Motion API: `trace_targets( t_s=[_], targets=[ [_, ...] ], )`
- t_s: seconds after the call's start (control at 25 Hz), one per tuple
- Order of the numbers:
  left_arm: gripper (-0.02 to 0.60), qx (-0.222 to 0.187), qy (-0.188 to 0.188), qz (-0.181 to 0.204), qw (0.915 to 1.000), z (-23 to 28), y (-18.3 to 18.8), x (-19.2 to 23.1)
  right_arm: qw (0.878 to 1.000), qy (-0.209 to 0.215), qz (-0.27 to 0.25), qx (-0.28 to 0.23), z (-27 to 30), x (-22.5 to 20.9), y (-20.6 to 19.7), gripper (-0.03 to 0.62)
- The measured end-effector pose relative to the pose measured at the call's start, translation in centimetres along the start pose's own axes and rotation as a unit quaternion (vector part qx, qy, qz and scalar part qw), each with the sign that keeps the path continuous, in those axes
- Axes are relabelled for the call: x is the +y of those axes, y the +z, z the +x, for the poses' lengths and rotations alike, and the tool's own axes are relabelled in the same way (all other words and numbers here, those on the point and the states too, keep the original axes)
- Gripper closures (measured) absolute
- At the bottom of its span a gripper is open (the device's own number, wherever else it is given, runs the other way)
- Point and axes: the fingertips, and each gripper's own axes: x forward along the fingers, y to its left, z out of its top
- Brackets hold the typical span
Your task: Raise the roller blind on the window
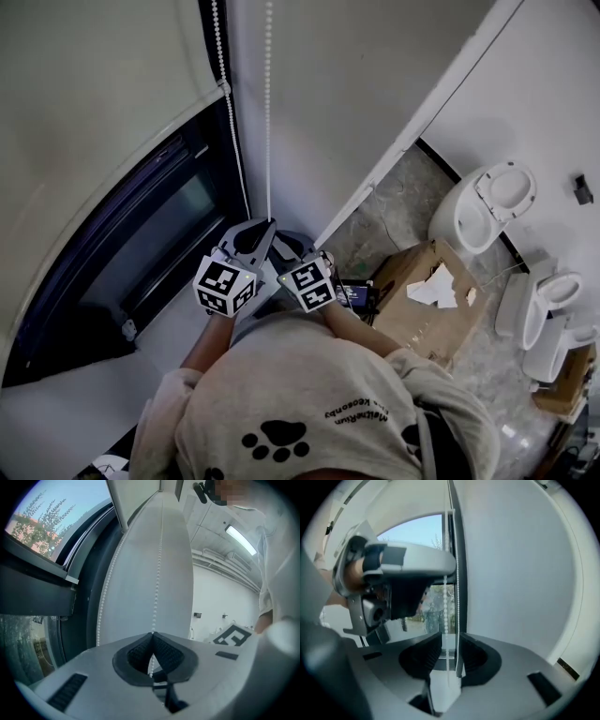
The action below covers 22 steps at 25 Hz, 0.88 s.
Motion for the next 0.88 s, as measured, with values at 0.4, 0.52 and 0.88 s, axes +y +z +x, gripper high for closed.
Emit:
trace_targets(
  t_s=[0.4, 0.52, 0.88],
  targets=[
    [0.574, -0.013, 0.006, -0.001, 0.9999, -0.4, 0.1, 1.2, 0.995, -0.036, -0.021, -0.092, -6.3, -0.4, 9.3, 0.488],
    [0.574, -0.014, 0.003, 0.0, 0.9999, -0.5, 0.1, 1.2, 0.991, -0.027, -0.002, -0.132, -7.5, -0.4, 13.2, 0.491],
    [0.574, -0.013, -0.003, 0.001, 0.9999, -0.7, 0.0, 1.0, 0.981, 0.0, -0.003, -0.192, -8.8, 0.5, 22.7, 0.505]
  ],
)
